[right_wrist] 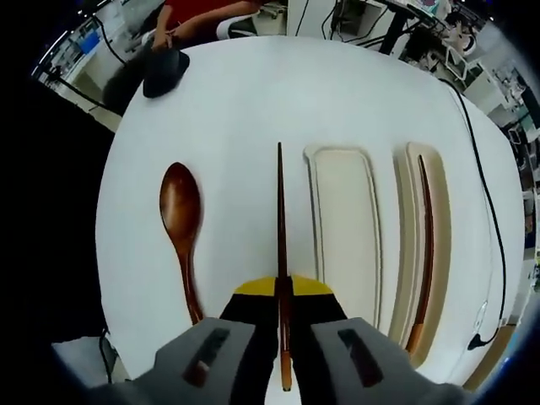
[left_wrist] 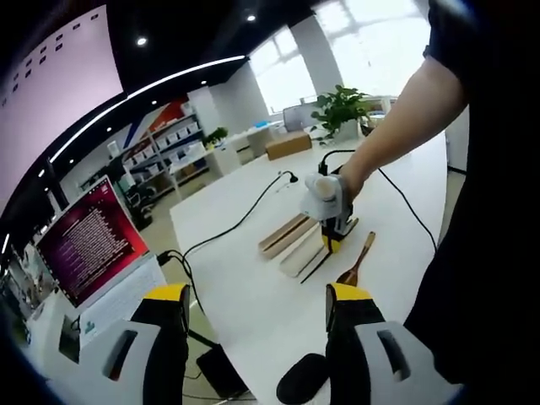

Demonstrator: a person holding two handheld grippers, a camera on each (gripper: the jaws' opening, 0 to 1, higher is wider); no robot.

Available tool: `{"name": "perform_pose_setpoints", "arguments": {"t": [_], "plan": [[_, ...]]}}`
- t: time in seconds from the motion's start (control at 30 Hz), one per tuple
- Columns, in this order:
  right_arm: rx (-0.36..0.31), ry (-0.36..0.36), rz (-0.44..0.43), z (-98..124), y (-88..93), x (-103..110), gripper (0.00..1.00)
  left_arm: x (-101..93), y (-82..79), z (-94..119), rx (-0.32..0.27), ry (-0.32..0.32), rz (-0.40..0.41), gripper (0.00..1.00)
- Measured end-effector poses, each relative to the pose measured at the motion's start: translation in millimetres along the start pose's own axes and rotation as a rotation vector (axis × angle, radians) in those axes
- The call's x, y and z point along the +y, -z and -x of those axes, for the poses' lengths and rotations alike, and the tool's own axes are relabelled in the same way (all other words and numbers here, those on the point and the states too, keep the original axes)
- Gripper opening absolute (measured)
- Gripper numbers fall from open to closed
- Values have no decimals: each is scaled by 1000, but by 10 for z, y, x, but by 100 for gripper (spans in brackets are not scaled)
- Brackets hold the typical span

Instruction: Arrange the utensils inside the cutlery case until each visible utensil rests in its matching compartment.

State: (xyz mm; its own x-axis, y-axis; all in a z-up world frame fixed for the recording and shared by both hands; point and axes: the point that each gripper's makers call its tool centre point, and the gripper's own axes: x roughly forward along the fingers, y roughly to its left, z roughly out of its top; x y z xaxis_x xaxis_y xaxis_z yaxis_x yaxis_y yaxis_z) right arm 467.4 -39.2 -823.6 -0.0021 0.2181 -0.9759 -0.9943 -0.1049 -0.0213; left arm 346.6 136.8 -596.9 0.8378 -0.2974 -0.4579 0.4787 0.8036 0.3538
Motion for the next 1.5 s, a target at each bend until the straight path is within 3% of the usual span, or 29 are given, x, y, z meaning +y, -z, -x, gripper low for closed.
{"name": "perform_pose_setpoints", "arguments": {"t": [0.83, 1.0, 1.5], "plan": [[7, -9, 18, 261, 49, -88, 0, -36, -10, -54, -1, 12, 0, 67], [6, -8, 23, 311, 68, -152, 0, -143, -7, -126, 16, 47, -22, 67], [31, 15, -4, 587, 138, -413, 0, -16, 11, -144, 1, 11, 3, 67]]}}
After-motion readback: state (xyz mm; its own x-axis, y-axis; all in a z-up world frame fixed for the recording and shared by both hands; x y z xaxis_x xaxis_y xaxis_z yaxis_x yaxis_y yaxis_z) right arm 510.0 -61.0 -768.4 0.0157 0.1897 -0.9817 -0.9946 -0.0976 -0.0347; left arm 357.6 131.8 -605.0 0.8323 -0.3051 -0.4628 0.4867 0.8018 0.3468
